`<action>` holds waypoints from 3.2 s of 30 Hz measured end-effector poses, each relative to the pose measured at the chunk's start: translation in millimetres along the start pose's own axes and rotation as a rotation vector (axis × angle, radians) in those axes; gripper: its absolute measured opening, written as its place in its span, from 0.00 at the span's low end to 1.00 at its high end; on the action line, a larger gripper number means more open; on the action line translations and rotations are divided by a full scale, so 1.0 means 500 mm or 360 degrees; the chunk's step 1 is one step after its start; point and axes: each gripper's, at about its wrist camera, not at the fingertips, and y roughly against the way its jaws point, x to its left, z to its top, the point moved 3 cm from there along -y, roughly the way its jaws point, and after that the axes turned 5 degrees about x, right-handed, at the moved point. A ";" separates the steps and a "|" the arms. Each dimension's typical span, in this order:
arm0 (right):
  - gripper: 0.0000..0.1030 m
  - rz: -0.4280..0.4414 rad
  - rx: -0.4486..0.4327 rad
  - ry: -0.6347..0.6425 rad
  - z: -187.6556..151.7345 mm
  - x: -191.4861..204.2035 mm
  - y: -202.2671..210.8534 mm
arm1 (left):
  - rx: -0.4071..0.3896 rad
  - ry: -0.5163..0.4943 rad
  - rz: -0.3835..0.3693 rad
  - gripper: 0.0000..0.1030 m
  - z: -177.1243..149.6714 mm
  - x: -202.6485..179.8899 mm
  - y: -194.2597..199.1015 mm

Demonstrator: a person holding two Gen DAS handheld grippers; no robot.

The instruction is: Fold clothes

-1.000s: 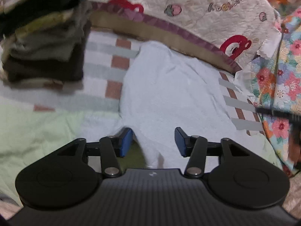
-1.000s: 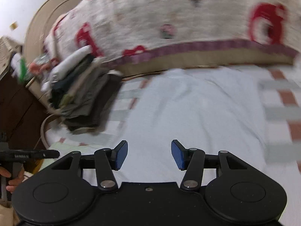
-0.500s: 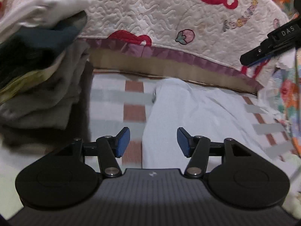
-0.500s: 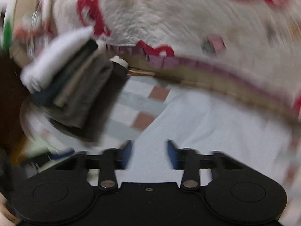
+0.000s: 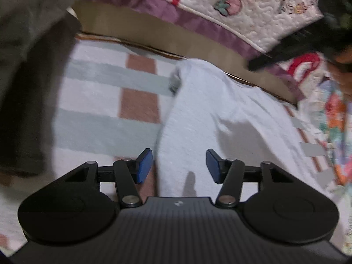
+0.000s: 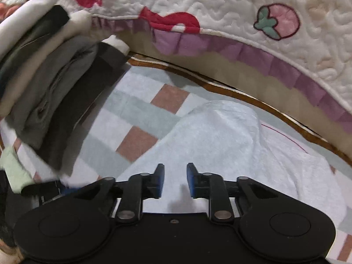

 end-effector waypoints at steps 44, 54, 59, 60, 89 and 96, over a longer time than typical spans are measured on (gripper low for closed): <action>0.34 0.0123 -0.0236 -0.1009 -0.267 -0.287 -0.006 | 0.0335 -0.0226 -0.0483 0.37 -0.067 -0.091 -0.048; 0.04 0.0399 -0.0301 -0.1095 -0.299 -0.267 -0.062 | 0.0371 -0.0218 -0.0476 0.37 -0.075 -0.092 -0.060; 0.04 0.0374 -0.0700 -0.1054 -0.318 -0.288 0.082 | 0.0354 -0.0258 -0.0477 0.37 -0.068 -0.098 -0.047; 0.04 0.0323 -0.0764 -0.1076 -0.334 -0.299 0.107 | 0.0354 -0.0266 -0.0485 0.37 -0.068 -0.101 -0.045; 0.06 -0.0827 -0.0191 0.0191 -0.380 -0.243 -0.070 | 0.0429 -0.0337 -0.0477 0.38 -0.086 -0.115 -0.058; 0.08 -0.0096 -0.0608 -0.0590 -0.311 -0.370 0.085 | 0.0421 -0.0297 -0.0501 0.39 -0.082 -0.109 -0.056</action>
